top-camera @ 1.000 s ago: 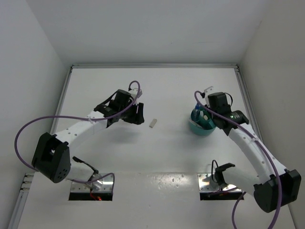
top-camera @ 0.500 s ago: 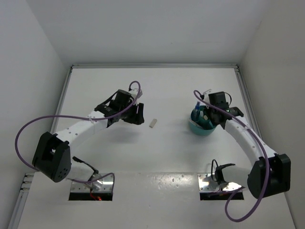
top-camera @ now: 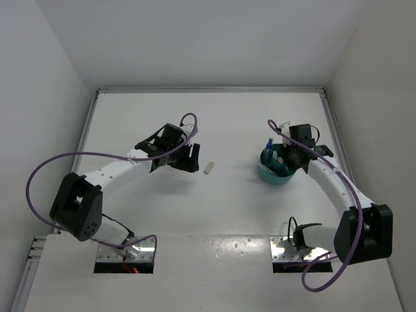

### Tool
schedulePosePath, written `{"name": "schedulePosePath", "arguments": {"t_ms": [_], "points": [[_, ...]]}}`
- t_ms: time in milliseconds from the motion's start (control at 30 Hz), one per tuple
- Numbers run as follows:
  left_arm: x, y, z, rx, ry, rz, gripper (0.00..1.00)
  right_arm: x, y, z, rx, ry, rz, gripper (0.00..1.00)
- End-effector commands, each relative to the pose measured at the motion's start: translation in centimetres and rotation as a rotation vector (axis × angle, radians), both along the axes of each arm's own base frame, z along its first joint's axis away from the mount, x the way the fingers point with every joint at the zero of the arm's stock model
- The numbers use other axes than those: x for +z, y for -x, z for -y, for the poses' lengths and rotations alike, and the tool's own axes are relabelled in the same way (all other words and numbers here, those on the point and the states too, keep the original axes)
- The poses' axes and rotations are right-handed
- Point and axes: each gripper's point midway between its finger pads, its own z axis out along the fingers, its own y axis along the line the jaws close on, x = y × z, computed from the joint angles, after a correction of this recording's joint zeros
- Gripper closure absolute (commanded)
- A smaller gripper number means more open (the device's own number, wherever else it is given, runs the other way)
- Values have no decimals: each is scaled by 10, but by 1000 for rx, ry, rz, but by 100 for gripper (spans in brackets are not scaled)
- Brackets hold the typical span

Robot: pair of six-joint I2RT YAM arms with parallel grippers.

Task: Sort the stationery into containers
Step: Place the stationery in the storage box, then pick up the stationery from the center of the board.

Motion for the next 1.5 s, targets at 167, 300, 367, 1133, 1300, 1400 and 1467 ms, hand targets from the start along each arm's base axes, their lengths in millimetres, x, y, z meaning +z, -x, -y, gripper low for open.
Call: {"name": "schedulePosePath", "arguments": {"t_ms": [167,300,367,1133,1300,1400,1467], "points": [[9,-4,22,-46,-8,28,31,6,-7,-4,19,-47,50,50],[9,-7,25,-40,-38,40,31,12,-5,-3,17,-57,65,45],[2,-8,31,-43,-75,36,31,18,-4,-3,17,-59,83,45],[-49,-63,76,-137,-279,44,33,90,-3,-17,34,-187,397,82],[-59,-66,86,-153,-281,30,36,97,-4,-14,15,-184,438,82],[-68,-64,91,-159,-288,13,38,95,-2,-12,8,-177,439,82],[-72,-65,89,-152,-302,12,40,97,-3,-12,9,-178,448,82]]}}
